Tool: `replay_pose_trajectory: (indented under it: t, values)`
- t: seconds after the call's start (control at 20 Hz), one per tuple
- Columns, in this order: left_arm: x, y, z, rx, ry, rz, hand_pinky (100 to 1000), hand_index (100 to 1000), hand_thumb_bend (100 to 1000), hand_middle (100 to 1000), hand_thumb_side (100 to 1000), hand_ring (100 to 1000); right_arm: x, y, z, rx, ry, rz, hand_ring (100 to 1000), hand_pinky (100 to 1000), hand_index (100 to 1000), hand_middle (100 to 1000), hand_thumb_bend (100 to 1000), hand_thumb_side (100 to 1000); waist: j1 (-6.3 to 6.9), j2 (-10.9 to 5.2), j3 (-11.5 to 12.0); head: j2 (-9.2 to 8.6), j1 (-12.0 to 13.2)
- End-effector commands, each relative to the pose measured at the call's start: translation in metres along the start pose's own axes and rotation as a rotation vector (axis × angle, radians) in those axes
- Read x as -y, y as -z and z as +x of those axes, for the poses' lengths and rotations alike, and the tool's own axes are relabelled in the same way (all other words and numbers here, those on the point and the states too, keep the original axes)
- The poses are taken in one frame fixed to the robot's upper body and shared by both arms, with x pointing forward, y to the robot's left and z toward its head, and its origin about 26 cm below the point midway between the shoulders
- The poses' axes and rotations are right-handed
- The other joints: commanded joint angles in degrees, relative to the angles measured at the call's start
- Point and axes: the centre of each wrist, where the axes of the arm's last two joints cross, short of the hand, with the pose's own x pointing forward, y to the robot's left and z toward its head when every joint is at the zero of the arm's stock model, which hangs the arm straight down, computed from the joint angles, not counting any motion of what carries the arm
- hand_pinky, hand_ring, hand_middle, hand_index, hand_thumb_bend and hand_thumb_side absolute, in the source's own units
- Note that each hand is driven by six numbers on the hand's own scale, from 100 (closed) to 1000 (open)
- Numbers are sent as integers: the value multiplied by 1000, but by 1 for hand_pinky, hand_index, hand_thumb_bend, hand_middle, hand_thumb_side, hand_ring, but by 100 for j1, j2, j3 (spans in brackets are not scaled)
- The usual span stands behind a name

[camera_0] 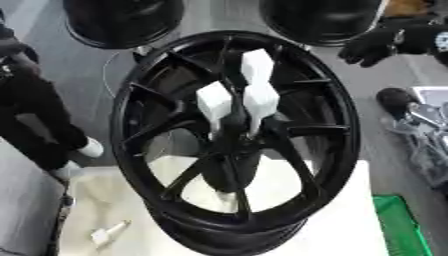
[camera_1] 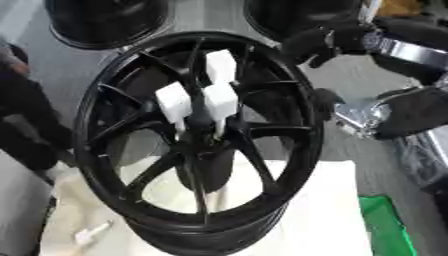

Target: Pull the pin out of the wheel hub.

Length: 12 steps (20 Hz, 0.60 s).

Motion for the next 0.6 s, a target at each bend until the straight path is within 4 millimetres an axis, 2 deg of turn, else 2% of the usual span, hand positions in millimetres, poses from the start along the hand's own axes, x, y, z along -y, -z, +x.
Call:
replay_pose_trajectory:
  t: [0.05,0.2,0.4,0.6]
  values:
    - [-10,5,9,26,35,9,587,771,100,741,774,743,5,4,7,-10,-46,9,829,801,931,831,100,515,-6,-109,68,12,-92]
    - [-12,4,9,25,38,15,587,770,100,741,774,744,5,9,9,-26,-65,18,820,799,926,819,100,438,-35,-109,246,12,-250]
    - [-12,5,10,28,38,17,588,770,100,741,771,744,6,13,12,-62,-79,17,822,799,915,809,100,213,-62,-117,497,12,-504]
    - [-13,7,12,38,35,20,588,768,100,740,768,744,5,16,12,-119,-73,21,841,813,898,814,100,245,-75,-116,706,12,-759]
